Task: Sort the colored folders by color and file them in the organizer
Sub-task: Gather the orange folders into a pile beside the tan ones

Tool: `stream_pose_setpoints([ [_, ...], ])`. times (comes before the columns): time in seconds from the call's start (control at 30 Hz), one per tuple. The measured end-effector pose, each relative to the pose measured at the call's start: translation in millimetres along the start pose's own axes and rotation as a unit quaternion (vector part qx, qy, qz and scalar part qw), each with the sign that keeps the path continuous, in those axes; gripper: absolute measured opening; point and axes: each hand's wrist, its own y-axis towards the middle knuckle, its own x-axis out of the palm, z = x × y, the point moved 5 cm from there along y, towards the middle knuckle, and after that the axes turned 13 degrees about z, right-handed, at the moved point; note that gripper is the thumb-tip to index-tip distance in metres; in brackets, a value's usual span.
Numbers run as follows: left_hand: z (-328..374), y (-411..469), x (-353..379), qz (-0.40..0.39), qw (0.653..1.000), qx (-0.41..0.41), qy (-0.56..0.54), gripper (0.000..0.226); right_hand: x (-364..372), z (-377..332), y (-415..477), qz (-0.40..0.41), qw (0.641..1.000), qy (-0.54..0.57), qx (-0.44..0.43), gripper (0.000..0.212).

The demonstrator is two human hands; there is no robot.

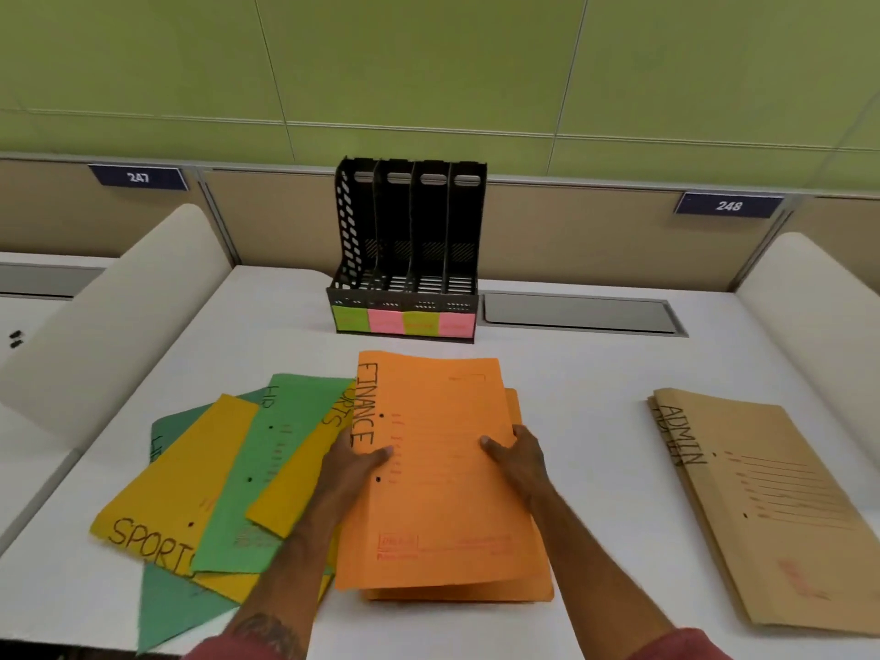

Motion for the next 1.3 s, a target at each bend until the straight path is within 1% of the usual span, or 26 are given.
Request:
stream_pose_setpoints([
  [0.1,-14,-9,23,0.014,0.999,0.007,0.042,0.067,-9,20,8,-0.059,0.998,-0.018,0.020,0.070],
  [0.17,-19,-9,33,0.025,0.996,0.016,0.090,0.066,-11,30,14,-0.067,0.996,-0.051,0.025,0.074],
  [0.27,-25,-7,41,0.053,0.986,0.011,0.159,0.068,-8,42,21,-0.044,0.993,-0.111,0.016,0.072],
  [0.33,-26,-5,46,0.066,0.984,0.006,0.168,0.071,-1,47,21,-0.032,0.986,-0.166,0.003,0.070],
  [0.43,-30,-2,54,0.069,0.981,0.004,0.183,0.072,5,50,20,0.011,0.956,-0.290,-0.039,0.069],
  [0.5,-33,1,58,0.069,0.977,-0.001,0.199,0.072,7,50,21,0.026,0.949,-0.310,-0.044,0.070],
  [0.67,-36,10,58,0.057,0.977,-0.004,0.206,0.062,4,46,29,0.019,0.970,-0.242,-0.009,0.070],
  [0.73,-36,14,59,0.039,0.982,-0.006,0.185,0.063,0,46,32,0.021,0.978,-0.209,0.017,0.071],
  [0.83,-31,20,60,-0.001,0.998,-0.031,0.053,0.058,-5,47,34,0.020,0.985,-0.167,0.046,0.073],
  [0.93,-29,21,60,-0.022,0.995,-0.084,-0.044,0.051,-9,45,33,0.018,0.992,-0.103,0.072,0.079],
  [1.0,-26,20,65,-0.058,0.989,-0.099,-0.094,0.051,-14,44,32,0.021,0.995,-0.052,0.081,0.079],
  [1.07,-23,18,68,-0.092,0.984,-0.096,-0.119,0.054,-22,45,32,0.025,0.996,-0.012,0.089,0.073],
  [1.17,-18,18,71,-0.108,0.982,-0.084,-0.134,0.064,-36,49,30,0.049,0.990,0.062,0.120,0.068],
  [1.3,-11,15,84,-0.131,0.975,-0.082,-0.159,0.086,-65,51,30,0.091,0.985,0.089,0.119,0.065],
])
